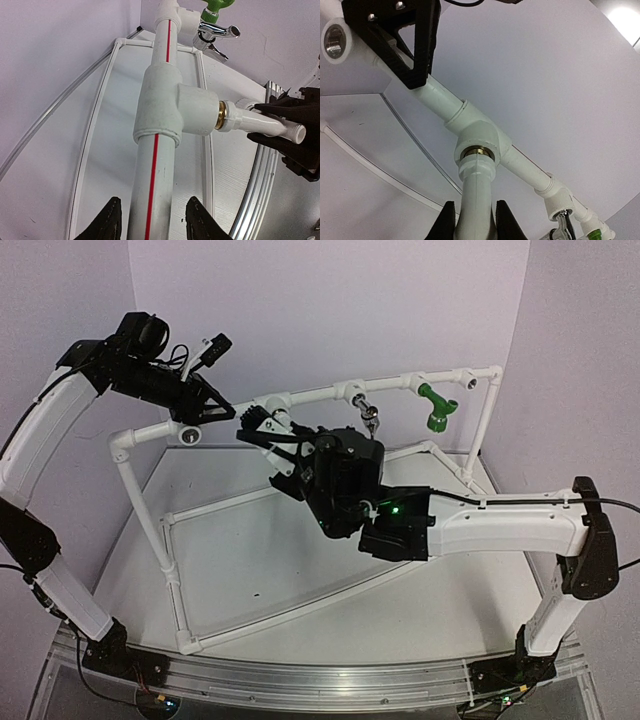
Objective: Install the water faucets
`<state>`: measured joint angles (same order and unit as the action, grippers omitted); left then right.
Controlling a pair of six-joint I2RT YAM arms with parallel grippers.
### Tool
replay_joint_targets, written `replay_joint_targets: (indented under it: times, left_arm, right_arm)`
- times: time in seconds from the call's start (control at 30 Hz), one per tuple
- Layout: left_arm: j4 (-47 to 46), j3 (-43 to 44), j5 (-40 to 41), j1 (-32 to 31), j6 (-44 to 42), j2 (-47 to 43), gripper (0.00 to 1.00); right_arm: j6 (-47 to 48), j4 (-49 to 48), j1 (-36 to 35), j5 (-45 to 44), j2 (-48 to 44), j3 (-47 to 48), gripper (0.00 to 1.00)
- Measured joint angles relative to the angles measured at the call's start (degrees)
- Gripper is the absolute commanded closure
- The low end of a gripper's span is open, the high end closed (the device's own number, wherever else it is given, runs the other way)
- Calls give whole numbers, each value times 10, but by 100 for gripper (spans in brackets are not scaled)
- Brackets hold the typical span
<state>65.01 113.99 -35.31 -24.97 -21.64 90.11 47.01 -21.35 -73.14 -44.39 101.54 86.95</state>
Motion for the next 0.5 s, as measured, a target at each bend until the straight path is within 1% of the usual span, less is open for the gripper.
replay_joint_targets:
  times: [0.5]
  left_arm:
    - [-2,0,8,-2,6,0,58]
  right_arm:
    - [-240,28,0,5,0,24,100]
